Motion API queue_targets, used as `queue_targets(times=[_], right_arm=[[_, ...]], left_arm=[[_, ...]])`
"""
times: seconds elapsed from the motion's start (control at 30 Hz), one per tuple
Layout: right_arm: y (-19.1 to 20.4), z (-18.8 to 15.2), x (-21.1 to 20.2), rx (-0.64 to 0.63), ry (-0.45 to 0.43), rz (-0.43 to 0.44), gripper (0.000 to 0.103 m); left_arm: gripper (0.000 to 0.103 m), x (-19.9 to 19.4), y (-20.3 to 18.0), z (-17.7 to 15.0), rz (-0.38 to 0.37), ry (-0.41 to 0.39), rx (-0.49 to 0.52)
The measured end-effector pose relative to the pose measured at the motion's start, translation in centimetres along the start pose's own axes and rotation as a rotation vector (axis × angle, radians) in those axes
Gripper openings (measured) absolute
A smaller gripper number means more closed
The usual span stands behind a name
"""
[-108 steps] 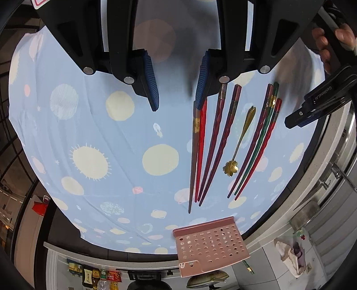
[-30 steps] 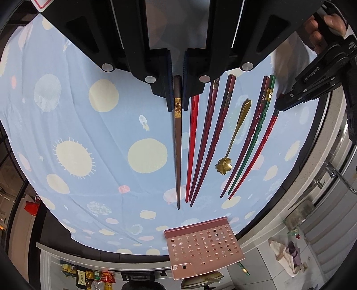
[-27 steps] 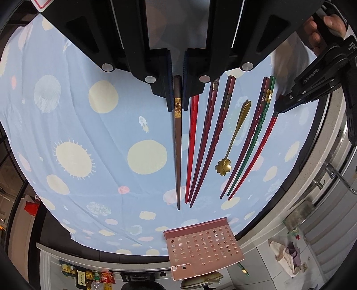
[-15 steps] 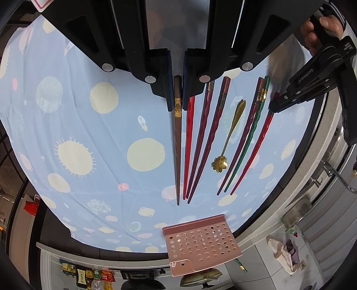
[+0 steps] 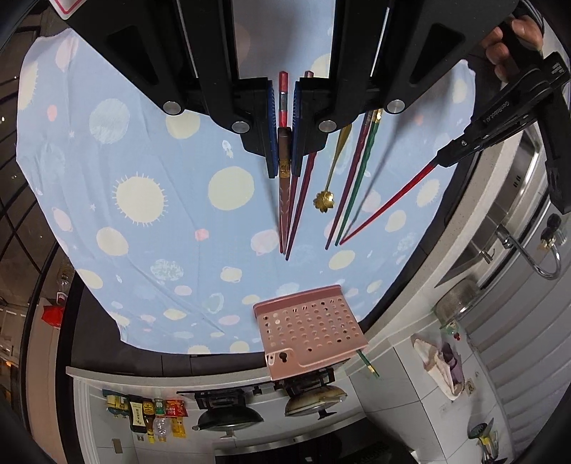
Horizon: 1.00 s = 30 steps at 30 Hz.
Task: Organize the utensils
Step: 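Carry the red chopstick over the pink holder while the right tool carries the brown chopstick there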
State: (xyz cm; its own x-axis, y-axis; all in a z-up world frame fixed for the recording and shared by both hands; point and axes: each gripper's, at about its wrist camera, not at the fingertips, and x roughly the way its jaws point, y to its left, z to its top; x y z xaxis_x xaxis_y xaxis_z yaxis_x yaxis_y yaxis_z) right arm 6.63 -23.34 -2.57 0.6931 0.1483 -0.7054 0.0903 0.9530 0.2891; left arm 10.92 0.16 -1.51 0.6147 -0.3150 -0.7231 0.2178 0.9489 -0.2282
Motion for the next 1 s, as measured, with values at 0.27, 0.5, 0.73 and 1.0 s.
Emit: queue_targets(times=[0.27,0.5,0.73,1.0], right_arm=[[0.2,3.8,-2.2,0.006,-0.091,0.013,0.007],[0.2,7.5,-2.9,0.000,-0.165,0.020,0.007],[0.2,11.2,-2.7,0.006,-0.210,0.037,0.007],[0.6,16.6,-2.0,0.002,-0.268,0.070,0.007]], left_arm=[[0.007,-2.9,-0.3,4.8,-0.002,-0.115,0.002],[0.007,-4.4,-1.0,9.4,-0.006,-0.211,0.017],[0.007,-5.1,-1.9,14.0,-0.007,-0.292,0.038],[0.007,-5.0,-2.9,19.6,-0.036,-0.363,0.047]])
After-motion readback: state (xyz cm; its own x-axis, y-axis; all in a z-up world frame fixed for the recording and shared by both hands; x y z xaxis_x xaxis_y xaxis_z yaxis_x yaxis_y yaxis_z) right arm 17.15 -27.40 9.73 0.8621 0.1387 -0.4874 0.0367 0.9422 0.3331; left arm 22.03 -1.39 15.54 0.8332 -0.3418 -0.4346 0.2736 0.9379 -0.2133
